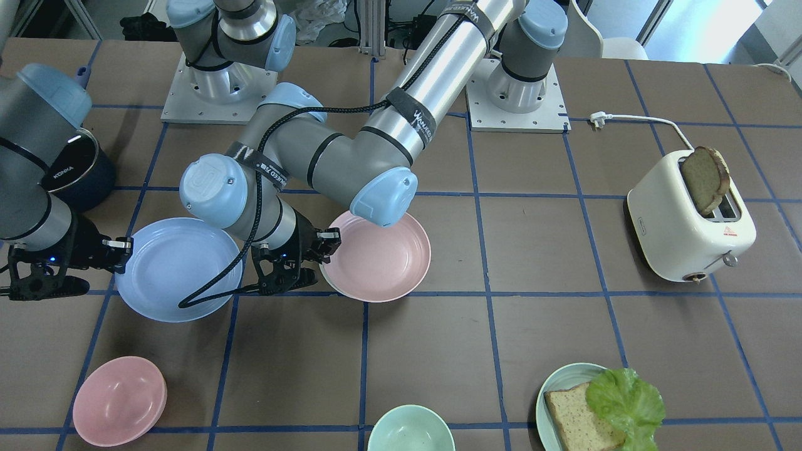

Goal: Stack three plates with pink and blue
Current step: 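Lower the pink plate onto the cream plate and open the left gripper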

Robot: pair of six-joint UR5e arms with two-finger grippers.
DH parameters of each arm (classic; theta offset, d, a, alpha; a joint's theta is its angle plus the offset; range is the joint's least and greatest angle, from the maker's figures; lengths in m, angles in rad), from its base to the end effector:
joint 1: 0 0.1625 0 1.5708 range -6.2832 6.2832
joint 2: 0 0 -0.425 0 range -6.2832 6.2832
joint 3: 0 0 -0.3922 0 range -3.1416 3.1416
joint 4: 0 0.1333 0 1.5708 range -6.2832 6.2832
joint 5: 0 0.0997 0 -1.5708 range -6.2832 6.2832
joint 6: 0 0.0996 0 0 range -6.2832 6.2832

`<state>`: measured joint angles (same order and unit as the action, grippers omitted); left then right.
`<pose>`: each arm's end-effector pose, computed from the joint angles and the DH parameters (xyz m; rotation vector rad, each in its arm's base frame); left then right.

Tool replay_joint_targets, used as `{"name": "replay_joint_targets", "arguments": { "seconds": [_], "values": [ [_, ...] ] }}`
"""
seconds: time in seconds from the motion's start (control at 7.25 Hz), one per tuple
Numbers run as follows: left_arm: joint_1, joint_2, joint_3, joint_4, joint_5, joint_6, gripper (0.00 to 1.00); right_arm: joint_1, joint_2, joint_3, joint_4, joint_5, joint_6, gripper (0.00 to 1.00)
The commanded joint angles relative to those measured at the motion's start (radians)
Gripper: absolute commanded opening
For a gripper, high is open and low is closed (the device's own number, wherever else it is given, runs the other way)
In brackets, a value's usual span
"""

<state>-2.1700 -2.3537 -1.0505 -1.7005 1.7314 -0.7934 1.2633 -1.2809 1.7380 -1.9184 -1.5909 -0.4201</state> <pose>-0.5104 -0.5392 0.2330 -0.2233 2.7465 0.2778 -0.0449 -0.5750 0.2868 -0.1771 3.1117 0.1708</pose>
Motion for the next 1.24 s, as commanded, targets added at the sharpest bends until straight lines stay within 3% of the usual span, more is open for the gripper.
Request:
{"name": "replay_joint_targets", "arguments": {
  "seconds": [0.0, 0.14, 1.1],
  "values": [
    [-0.002, -0.007, -0.003, -0.008, -0.007, -0.026, 0.0, -0.002, 0.0, 0.0, 0.004, 0.0, 0.0, 0.0],
    [-0.002, -0.018, 0.0, -0.002, -0.05, -0.038, 0.0, -0.002, 0.0, 0.0, 0.005, 0.0, 0.001, 0.0],
    [-0.001, -0.036, -0.009, 0.01, -0.056, -0.053, 0.0, 0.008, -0.027, -0.011, 0.021, 0.005, 0.018, 0.0]
  ]
}}
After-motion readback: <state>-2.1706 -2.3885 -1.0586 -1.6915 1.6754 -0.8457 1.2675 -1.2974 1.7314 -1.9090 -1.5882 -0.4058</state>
